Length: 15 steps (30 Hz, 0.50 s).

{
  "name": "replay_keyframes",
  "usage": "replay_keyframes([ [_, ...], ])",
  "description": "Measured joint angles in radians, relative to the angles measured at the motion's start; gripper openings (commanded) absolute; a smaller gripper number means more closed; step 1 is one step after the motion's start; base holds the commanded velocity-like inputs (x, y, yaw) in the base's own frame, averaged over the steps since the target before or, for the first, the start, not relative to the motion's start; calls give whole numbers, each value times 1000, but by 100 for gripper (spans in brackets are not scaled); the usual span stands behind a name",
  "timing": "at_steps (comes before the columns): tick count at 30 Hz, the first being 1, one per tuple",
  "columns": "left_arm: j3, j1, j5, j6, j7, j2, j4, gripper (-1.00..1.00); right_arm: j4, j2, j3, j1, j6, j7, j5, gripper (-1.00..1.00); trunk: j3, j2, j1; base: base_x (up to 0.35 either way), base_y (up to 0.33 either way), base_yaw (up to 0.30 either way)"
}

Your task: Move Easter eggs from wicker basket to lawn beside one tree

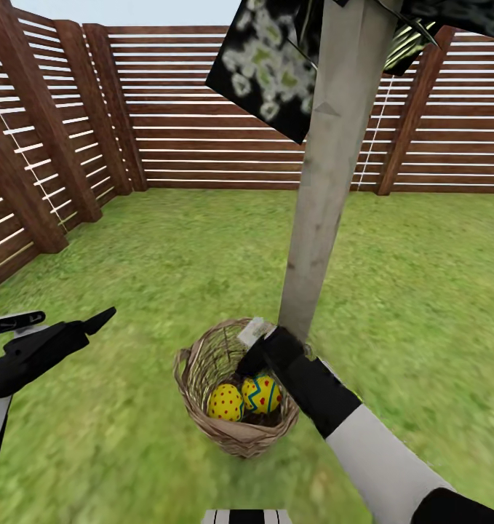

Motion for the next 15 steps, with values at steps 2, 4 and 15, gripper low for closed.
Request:
replay_keyframes([
  [2,-1,0,0,0,0,-1,5,100,45,13,31,-44,-5,16,50,100,0,0,0,0,0,0],
  [4,0,0,1,1,0,1,7,100,76,16,84,-68,-10,30,70,100,0,0,0,0,0,0],
  [15,-2,3,1,1,0,-1,6,100,125,14,236,-142,-39,42,77,100,-27,-2,3,0,0,0],
])
